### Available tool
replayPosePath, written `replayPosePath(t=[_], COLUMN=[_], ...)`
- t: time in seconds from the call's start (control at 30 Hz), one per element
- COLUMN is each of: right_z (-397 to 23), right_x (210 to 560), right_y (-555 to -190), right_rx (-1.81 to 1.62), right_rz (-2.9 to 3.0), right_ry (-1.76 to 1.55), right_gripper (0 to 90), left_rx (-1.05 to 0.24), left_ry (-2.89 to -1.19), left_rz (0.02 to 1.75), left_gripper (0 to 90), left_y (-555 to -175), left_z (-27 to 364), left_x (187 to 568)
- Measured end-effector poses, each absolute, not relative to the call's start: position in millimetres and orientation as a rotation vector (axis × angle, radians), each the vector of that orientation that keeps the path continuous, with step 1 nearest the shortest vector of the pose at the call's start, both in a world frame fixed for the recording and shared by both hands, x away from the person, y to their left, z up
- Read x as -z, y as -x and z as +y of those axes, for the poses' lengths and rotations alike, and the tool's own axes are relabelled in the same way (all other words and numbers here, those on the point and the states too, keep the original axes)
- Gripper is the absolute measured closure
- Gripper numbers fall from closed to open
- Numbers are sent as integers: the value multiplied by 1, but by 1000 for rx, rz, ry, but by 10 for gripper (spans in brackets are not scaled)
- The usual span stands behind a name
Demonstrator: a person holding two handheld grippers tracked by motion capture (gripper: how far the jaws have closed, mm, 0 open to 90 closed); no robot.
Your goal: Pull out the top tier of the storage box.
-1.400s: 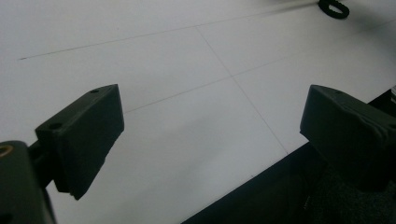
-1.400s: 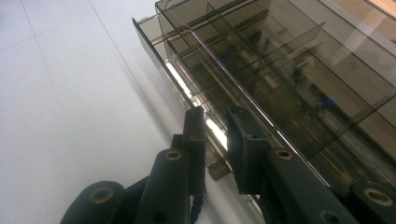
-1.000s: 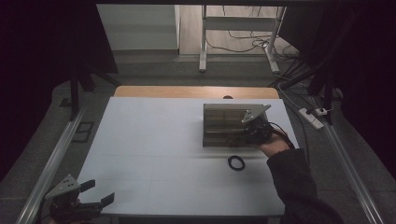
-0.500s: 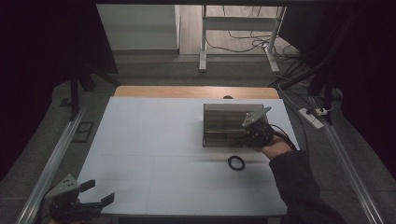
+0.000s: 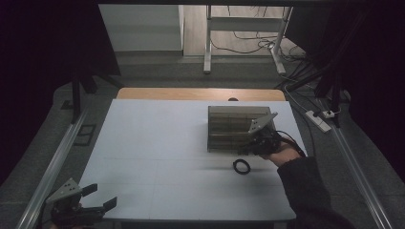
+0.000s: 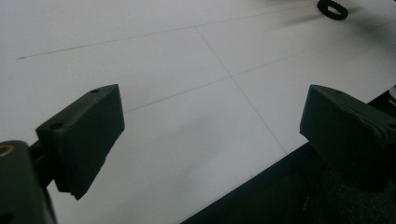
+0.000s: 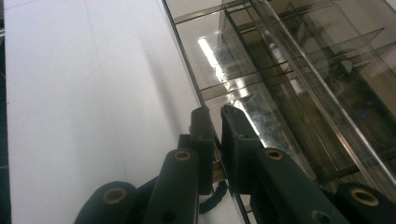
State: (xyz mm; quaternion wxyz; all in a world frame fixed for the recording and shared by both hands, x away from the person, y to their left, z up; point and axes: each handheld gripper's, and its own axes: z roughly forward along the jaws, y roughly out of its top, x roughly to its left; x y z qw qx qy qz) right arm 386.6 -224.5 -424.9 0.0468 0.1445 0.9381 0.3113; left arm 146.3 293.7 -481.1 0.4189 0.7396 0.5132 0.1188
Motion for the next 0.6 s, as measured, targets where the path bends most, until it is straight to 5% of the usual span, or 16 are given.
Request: replayPosePath(t=[0.6], right_z=[-229], right_x=[424], right_y=[-376], right_rx=[-921], right_rz=[2888], right_ry=[-418], right_gripper=[825], left_rx=[-295], left_ry=[-1853], left_rz=[1289], left_gripper=[64], left_y=[-147], left_z=[294], left_x=[481])
